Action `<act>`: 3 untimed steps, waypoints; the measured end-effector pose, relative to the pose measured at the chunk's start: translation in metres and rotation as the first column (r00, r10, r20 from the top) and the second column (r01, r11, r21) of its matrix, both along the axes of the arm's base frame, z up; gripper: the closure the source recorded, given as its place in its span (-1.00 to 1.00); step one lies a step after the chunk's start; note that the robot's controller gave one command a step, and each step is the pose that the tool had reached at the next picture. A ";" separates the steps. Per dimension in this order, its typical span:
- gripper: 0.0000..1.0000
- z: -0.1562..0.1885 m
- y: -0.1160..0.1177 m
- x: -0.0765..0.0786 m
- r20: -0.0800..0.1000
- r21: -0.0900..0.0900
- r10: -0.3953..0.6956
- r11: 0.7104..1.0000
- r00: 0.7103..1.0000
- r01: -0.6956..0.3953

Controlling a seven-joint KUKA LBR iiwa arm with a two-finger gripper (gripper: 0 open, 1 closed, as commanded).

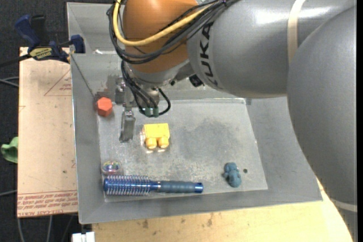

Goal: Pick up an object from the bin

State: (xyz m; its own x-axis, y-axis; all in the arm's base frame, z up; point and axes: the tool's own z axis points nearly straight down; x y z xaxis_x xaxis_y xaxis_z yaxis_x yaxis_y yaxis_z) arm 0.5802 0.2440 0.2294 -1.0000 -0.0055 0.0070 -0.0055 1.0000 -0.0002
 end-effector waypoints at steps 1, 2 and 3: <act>-1.00 -0.162 -0.027 -0.095 0.009 0.003 0.029 1.000 1.000 -0.029; -1.00 -0.129 -0.025 -0.098 0.009 0.003 -0.071 0.997 0.997 0.071; -1.00 -0.130 -0.059 -0.096 0.006 -0.001 -0.203 0.979 0.979 0.203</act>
Offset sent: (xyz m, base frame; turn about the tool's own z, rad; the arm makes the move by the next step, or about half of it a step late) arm -0.0944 -0.0274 -0.1594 -0.0288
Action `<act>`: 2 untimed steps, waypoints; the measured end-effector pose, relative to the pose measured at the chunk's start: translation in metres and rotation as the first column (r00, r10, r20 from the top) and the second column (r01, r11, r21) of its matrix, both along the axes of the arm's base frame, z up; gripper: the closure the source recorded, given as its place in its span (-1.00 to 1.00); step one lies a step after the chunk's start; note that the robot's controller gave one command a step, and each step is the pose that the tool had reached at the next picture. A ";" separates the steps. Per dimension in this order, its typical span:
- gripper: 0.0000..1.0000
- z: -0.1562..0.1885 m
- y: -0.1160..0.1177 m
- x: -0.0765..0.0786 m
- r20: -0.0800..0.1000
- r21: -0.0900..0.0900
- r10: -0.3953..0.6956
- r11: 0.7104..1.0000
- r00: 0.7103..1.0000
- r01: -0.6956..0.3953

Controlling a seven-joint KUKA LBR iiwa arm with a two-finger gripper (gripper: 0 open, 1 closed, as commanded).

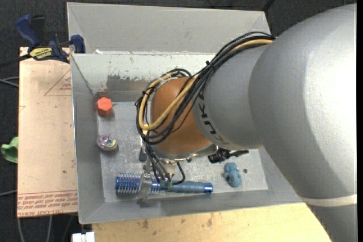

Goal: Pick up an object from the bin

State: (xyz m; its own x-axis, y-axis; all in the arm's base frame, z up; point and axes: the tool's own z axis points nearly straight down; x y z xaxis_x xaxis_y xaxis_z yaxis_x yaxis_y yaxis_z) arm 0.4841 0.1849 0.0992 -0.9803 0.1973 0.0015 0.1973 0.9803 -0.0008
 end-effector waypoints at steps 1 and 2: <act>-1.00 -0.030 0.003 -0.001 0.005 0.003 -0.074 0.997 0.997 0.074; -1.00 -0.030 0.003 0.000 0.005 0.003 -0.074 0.997 0.997 0.074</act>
Offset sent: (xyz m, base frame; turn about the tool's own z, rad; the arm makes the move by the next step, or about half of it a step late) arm -0.0021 0.0023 -0.0292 0.0751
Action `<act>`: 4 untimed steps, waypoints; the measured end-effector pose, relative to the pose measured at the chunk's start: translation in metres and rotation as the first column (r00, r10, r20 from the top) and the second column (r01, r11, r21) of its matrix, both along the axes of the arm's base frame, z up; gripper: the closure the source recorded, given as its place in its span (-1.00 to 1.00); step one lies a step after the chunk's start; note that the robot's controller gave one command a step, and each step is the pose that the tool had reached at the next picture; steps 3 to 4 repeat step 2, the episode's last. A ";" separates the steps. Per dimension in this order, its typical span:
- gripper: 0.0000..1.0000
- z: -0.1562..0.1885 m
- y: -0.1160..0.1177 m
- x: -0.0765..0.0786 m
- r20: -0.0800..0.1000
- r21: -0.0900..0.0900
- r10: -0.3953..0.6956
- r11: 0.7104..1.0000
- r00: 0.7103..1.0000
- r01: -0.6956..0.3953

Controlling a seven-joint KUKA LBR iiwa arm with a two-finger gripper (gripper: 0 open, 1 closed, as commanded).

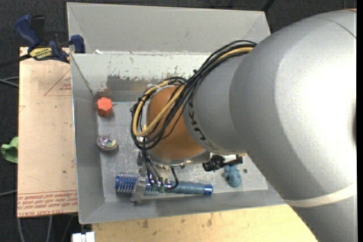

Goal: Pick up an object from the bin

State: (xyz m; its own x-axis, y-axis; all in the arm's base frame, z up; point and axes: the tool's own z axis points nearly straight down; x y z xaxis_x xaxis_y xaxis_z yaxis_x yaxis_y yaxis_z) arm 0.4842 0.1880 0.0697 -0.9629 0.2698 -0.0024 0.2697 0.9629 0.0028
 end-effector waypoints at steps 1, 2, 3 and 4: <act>1.00 -0.001 0.000 -0.001 -0.004 -0.001 0.001 1.000 1.000 -0.001; 1.00 0.031 0.001 -0.001 -0.002 0.000 0.001 1.000 1.000 -0.001; 1.00 0.031 0.001 -0.001 -0.002 0.000 0.001 1.000 1.000 -0.001; 1.00 0.031 0.001 -0.001 -0.002 0.000 0.001 1.000 1.000 -0.001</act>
Offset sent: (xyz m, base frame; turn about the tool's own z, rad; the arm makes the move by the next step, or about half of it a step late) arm 0.0000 0.0000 0.0000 0.0000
